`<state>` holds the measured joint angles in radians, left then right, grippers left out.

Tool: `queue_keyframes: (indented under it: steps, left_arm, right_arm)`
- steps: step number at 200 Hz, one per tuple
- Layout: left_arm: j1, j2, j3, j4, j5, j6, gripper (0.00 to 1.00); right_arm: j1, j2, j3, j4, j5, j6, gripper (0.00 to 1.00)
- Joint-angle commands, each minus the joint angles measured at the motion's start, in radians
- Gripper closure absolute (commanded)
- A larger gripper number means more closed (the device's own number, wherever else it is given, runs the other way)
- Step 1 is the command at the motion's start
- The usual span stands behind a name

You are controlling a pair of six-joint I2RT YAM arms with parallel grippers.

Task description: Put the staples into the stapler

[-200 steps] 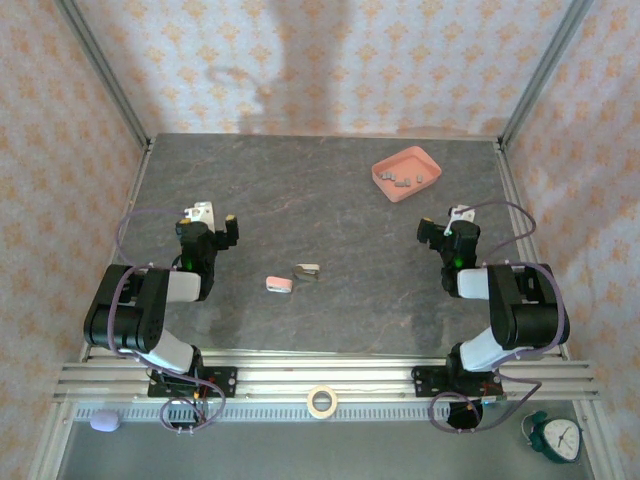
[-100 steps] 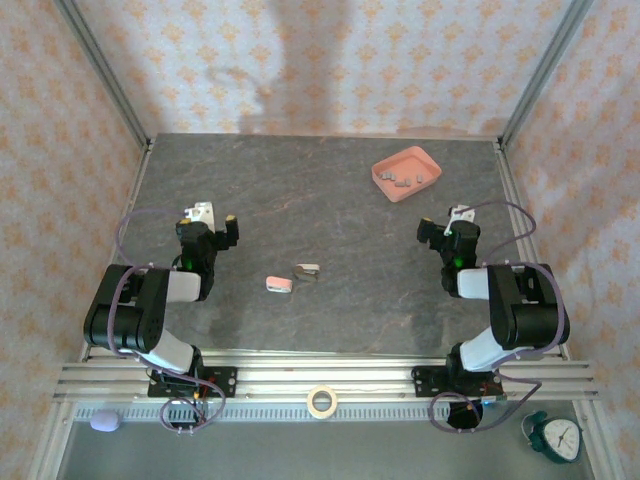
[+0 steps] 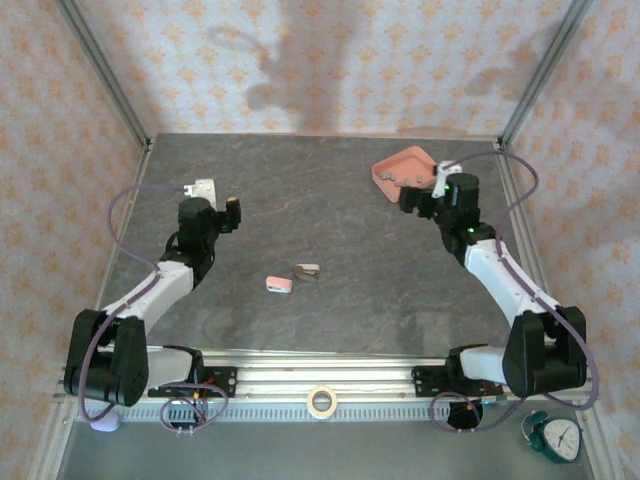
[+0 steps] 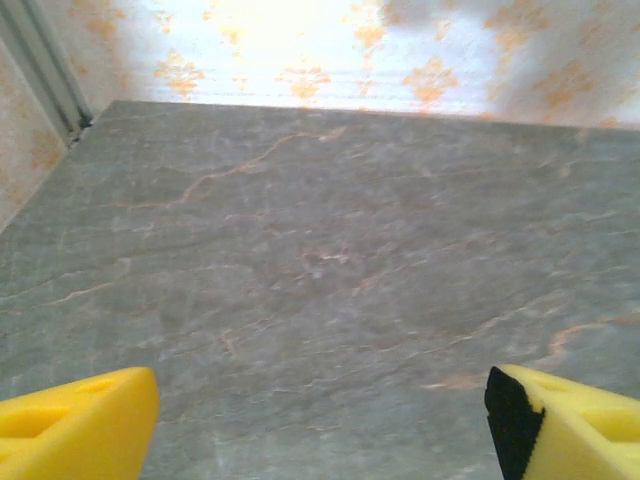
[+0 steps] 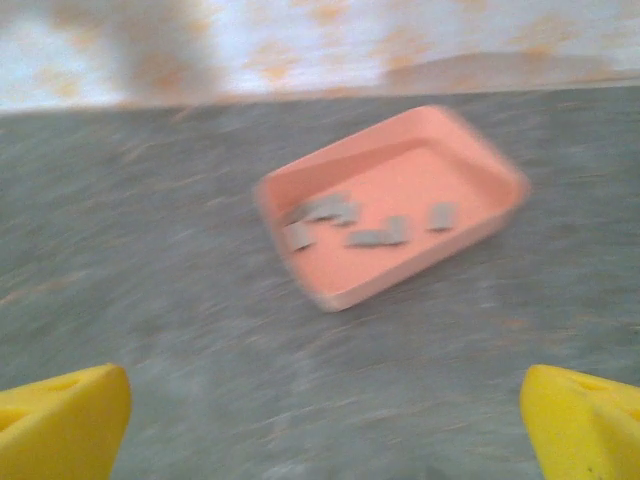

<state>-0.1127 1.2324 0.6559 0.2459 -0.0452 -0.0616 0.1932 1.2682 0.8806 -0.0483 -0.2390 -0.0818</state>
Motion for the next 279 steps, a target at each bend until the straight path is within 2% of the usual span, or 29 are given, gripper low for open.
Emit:
queue_keyframes:
  steps: [1, 23, 46, 62, 82, 135, 186, 262, 279]
  left_arm:
    - [-0.014, -0.023, 0.059, -0.35, 0.085, -0.124, 0.17]
    - [-0.014, -0.037, 0.073, -0.44, 0.149, -0.222, 0.18]
    - [-0.014, -0.045, 0.066, -0.496, 0.214, -0.324, 0.21]
    - [-0.014, -0.048, 0.048, -0.516, 0.287, -0.387, 0.25]
    - [-0.014, -0.053, 0.023, -0.54, 0.319, -0.452, 0.28]
    - [-0.013, -0.042, 0.019, -0.631, 0.286, -0.467, 0.29]
    - [-0.013, -0.082, -0.056, -0.593, 0.3, -0.521, 0.28]
    - [-0.014, -0.059, -0.073, -0.563, 0.34, -0.517, 0.29]
    - [-0.013, -0.059, -0.072, -0.569, 0.342, -0.512, 0.28]
  right_arm:
    - [0.159, -0.015, 0.042, -0.28, -0.08, -0.084, 0.01]
    - [0.337, 0.012, 0.07, -0.299, -0.097, -0.184, 0.01]
    - [0.458, 0.092, 0.127, -0.314, -0.113, -0.234, 0.0]
    - [0.518, 0.164, 0.168, -0.31, -0.121, -0.257, 0.0]
    - [0.582, 0.26, 0.222, -0.315, -0.178, -0.318, 0.03]
    - [0.726, 0.49, 0.368, -0.29, -0.196, -0.395, 0.08]
    - [0.776, 0.637, 0.448, -0.231, -0.206, -0.426, 0.13]
    - [0.775, 0.715, 0.467, -0.14, -0.201, -0.456, 0.23]
    - [0.776, 0.727, 0.467, -0.132, -0.211, -0.472, 0.28]
